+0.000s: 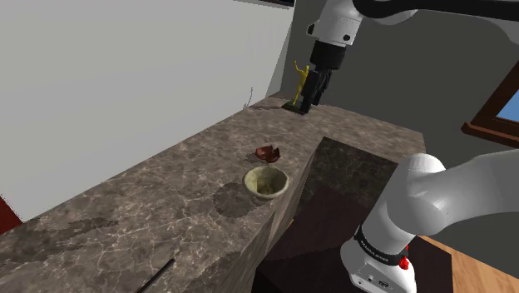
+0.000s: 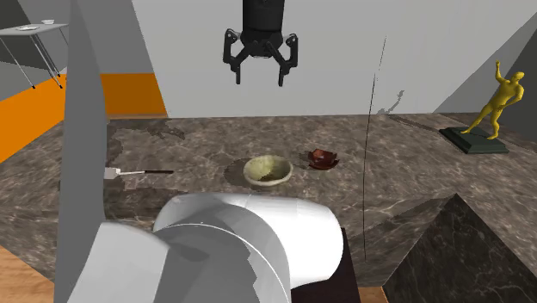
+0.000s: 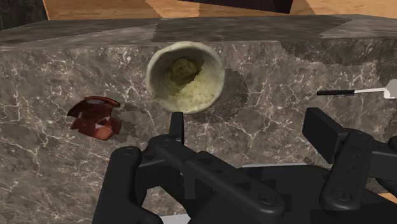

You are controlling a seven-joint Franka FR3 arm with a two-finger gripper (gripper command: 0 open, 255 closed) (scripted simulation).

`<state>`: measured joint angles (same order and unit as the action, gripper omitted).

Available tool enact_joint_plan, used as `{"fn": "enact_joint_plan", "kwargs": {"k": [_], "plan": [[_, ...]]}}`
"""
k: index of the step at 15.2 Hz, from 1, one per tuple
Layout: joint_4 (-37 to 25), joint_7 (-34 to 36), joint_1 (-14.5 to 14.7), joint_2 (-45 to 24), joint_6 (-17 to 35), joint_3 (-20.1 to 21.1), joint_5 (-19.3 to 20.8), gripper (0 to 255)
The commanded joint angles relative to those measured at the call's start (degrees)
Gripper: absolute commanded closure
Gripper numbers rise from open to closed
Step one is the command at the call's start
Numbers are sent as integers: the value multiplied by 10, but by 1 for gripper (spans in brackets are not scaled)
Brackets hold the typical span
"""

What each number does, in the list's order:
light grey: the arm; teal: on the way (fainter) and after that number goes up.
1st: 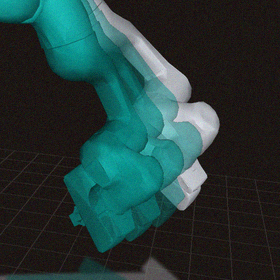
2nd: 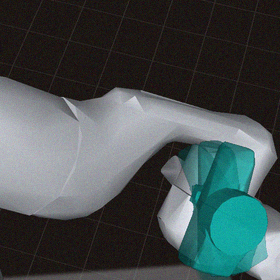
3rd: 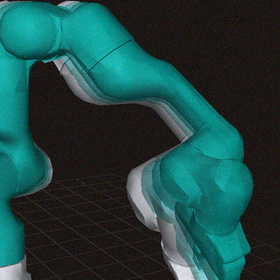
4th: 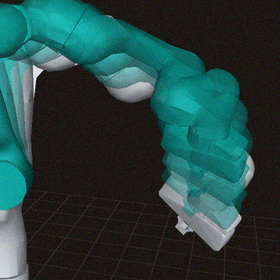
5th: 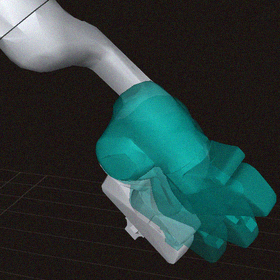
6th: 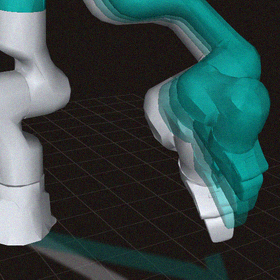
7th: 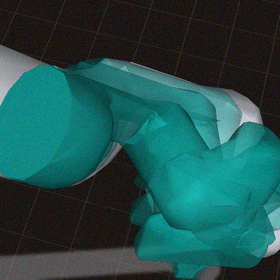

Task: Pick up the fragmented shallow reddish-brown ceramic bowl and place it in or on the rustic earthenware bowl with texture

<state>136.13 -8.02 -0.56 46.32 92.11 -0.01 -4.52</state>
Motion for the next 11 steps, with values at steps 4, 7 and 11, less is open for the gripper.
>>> {"fn": "enact_joint_plan", "kwargs": {"k": [4, 7, 11], "plan": [[-2, -12, -12, -51, 34, -23, 4, 0], [-10, -24, -23, -106, 66, -47, 6, 0], [-28, -42, -35, -184, 104, -77, 2, 0]]}}
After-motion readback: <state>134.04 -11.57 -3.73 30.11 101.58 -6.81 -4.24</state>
